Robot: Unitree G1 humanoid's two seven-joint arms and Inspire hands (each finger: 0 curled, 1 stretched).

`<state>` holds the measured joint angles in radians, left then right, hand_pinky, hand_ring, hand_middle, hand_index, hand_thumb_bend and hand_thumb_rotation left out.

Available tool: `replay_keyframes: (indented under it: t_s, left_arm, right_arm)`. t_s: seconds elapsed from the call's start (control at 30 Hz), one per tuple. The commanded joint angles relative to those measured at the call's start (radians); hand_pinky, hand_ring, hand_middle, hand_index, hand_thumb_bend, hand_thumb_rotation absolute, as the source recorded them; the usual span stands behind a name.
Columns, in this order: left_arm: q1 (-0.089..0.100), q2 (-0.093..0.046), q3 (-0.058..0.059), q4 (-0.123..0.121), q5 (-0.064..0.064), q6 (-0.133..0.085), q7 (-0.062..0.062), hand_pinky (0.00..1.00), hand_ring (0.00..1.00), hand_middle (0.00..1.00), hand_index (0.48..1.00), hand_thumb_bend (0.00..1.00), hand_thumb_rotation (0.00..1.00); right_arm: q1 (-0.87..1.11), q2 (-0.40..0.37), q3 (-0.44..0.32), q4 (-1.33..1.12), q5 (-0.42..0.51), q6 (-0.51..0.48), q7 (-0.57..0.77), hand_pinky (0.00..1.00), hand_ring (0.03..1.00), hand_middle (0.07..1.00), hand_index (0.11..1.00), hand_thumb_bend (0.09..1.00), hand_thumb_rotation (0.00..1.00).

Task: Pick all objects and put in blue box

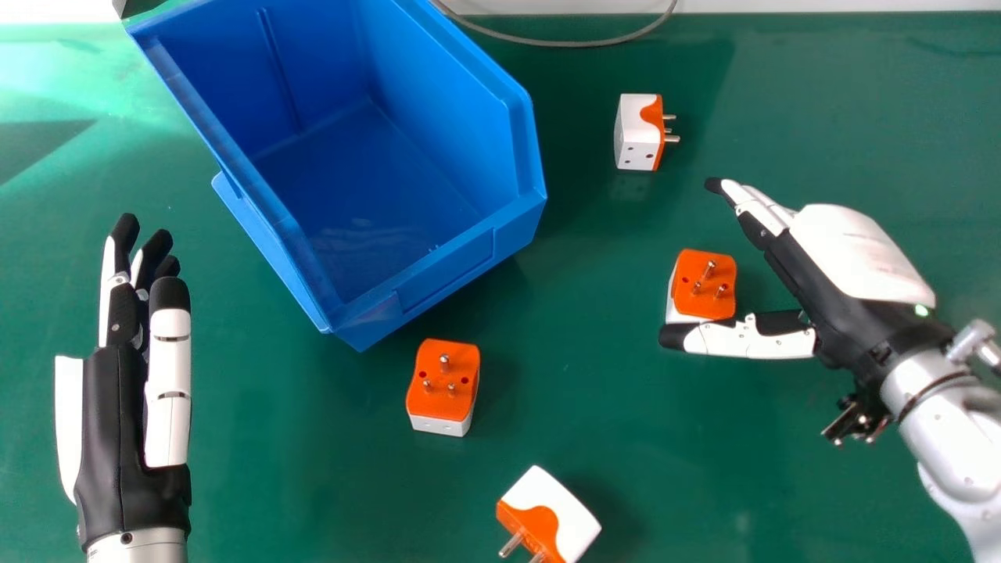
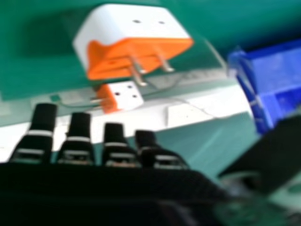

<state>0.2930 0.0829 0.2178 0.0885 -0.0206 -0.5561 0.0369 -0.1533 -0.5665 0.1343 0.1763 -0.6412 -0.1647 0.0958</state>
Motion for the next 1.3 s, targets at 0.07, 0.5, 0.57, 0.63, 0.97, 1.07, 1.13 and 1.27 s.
replay_keyframes:
  t_s: [0.07,0.5,0.57,0.63,0.97,1.07,1.13,1.27]
  left_arm:
    - [0.009,-0.003,0.007,-0.027,-0.011,-0.008,-0.002,0.95,0.94,0.95,0.976,0.51,0.96]
    - [0.011,-0.001,0.010,-0.021,-0.005,-0.025,-0.008,0.96,0.94,0.95,0.978,0.50,0.97]
    - [0.012,-0.002,0.009,-0.024,-0.008,-0.024,-0.010,0.96,0.94,0.95,0.977,0.50,0.97]
    - [0.015,-0.005,0.008,-0.029,-0.011,-0.019,-0.010,0.96,0.94,0.95,0.975,0.50,0.96]
    - [0.012,0.001,0.011,-0.020,-0.020,-0.032,-0.023,0.96,0.94,0.95,0.984,0.51,0.96]
    - [0.012,0.000,0.011,-0.019,-0.021,-0.032,-0.021,0.96,0.94,0.95,0.983,0.51,0.96]
    - [0.014,-0.002,0.010,-0.022,-0.022,-0.028,-0.020,0.96,0.94,0.95,0.982,0.50,0.96]
    - [0.015,-0.004,0.009,-0.024,-0.029,-0.025,-0.022,0.96,0.94,0.95,0.982,0.50,0.96]
  right_arm:
    - [-0.048,-0.037,0.015,0.014,-0.008,-0.006,0.018,0.82,0.899,0.926,0.928,0.647,0.52]
    - [-0.132,-0.069,0.075,0.078,-0.055,0.033,0.086,0.80,0.886,0.906,0.907,0.669,0.41]
    - [-0.143,-0.073,0.085,0.079,-0.064,0.040,0.099,0.80,0.888,0.908,0.909,0.668,0.41]
    - [-0.152,-0.073,0.093,0.083,-0.070,0.046,0.108,0.80,0.890,0.908,0.909,0.667,0.40]
    - [-0.219,-0.081,0.157,0.142,-0.138,0.073,0.130,0.80,0.882,0.900,0.899,0.667,0.39]
    - [-0.236,-0.081,0.166,0.157,-0.145,0.077,0.136,0.80,0.878,0.898,0.895,0.664,0.39]
    - [-0.246,-0.082,0.171,0.166,-0.149,0.077,0.135,0.80,0.876,0.896,0.894,0.663,0.39]
    - [-0.263,-0.086,0.178,0.187,-0.152,0.068,0.135,0.80,0.874,0.895,0.892,0.662,0.38]
